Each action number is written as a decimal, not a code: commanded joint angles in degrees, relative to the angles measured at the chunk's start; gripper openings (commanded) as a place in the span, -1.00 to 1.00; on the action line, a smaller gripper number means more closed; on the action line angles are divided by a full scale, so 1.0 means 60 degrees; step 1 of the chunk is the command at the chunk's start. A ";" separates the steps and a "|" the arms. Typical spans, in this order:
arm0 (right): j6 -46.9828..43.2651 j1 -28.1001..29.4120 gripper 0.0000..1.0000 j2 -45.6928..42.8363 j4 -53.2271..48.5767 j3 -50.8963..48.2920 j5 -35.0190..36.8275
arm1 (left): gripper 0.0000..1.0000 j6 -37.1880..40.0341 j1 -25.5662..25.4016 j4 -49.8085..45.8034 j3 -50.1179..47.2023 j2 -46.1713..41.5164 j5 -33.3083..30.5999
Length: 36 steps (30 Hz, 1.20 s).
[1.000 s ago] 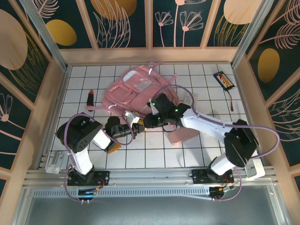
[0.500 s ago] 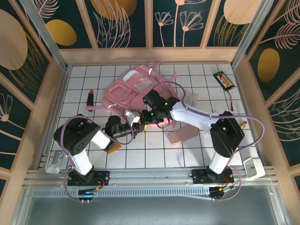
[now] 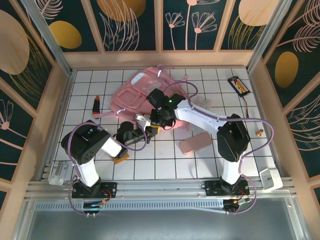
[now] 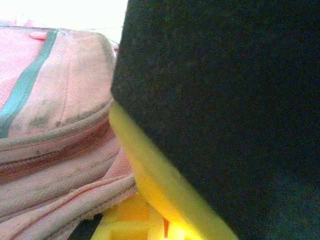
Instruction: Pack the student bag
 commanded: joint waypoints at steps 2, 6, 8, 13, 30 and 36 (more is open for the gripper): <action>0.0913 0.0243 -0.72 0.0651 -0.0804 0.0414 0.1627 | -1.00 0.0171 -0.0217 0.1450 0.0510 -0.0235 0.0296; 0.0988 0.0265 -0.64 0.1019 -0.1239 0.0861 0.2217 | -1.00 0.0289 -0.0229 0.1319 0.0488 -0.0299 0.0296; 0.0987 0.0308 -0.64 0.1199 -0.1425 0.1168 0.2463 | -1.00 0.0297 -0.0232 0.1330 0.0469 -0.0298 0.0282; 0.0930 0.0291 -0.67 0.1483 -0.1574 0.1298 0.2570 | -1.00 0.0363 -0.0236 0.1320 0.0444 -0.0364 0.0138; 0.0808 0.0208 -0.61 0.1598 -0.1230 0.1271 0.0815 | -1.00 0.0106 -0.0490 0.0951 0.0411 -0.0797 -0.0487; -0.0675 -0.0726 -0.61 0.0717 0.0160 0.0734 -0.0720 | -1.00 0.0070 -0.0532 0.1704 -0.0215 -0.0797 -0.0701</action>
